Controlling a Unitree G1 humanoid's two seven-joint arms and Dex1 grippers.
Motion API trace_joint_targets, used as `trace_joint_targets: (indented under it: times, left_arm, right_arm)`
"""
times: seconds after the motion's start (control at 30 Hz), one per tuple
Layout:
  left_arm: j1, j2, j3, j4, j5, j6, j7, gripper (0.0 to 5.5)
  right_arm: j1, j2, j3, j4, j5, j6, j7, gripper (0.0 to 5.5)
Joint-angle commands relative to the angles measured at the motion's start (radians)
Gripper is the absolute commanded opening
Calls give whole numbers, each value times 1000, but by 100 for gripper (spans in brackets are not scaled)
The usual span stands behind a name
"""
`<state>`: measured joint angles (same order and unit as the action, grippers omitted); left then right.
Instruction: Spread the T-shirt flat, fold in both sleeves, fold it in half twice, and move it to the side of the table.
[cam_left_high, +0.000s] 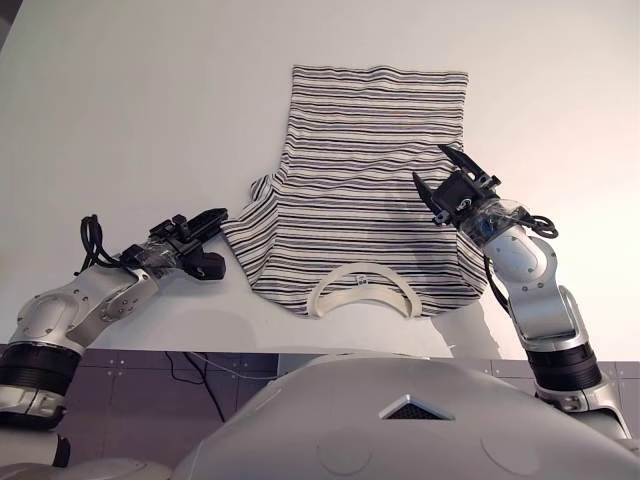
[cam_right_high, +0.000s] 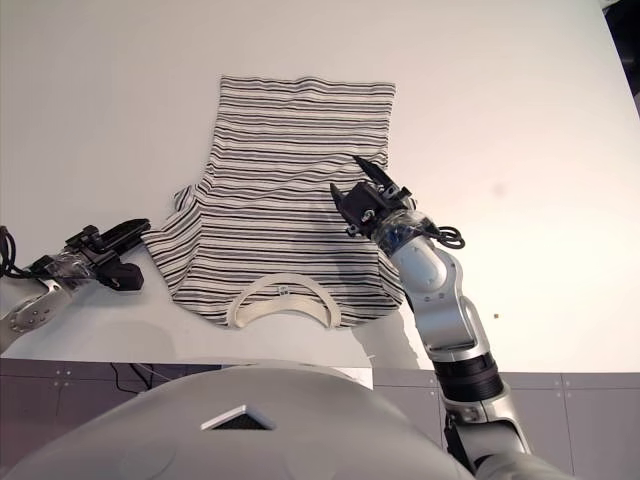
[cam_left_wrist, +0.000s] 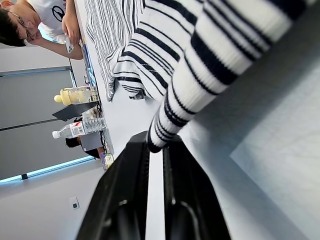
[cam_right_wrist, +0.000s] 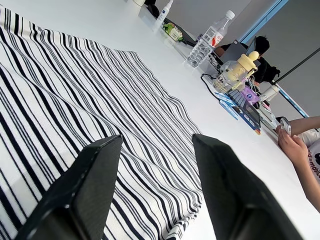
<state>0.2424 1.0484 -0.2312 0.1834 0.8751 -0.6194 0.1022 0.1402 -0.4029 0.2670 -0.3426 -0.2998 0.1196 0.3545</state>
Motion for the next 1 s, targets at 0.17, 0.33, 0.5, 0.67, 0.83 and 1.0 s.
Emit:
trace_joint_targets:
  times: [0.17,0.33,0.5,0.67,0.83,1.0]
  left_arm:
    - [124,1,-62,-87,-7,36,-150,28]
    - [109,52,-30,-88,-49,-8,-169,28]
    - [142,-18,74,-160,-146,50,-118,12]
    - [122,-90,143,-179,-195,70,-76,12]
    - [120,-165,191,-264,-257,72,-74,12]
    - [146,-225,161,-332,-280,20,-101,12]
  right_arm:
    - [-4,12,7,0,-5,-2,-3,258]
    - [8,34,7,-4,-17,9,-31,258]
    - [41,45,9,-23,-25,12,-49,258]
    - [50,37,-2,-32,-17,16,-43,258]
    - [51,23,-7,-30,-8,14,-22,258]
    - [39,12,-13,-16,-1,5,1,258]
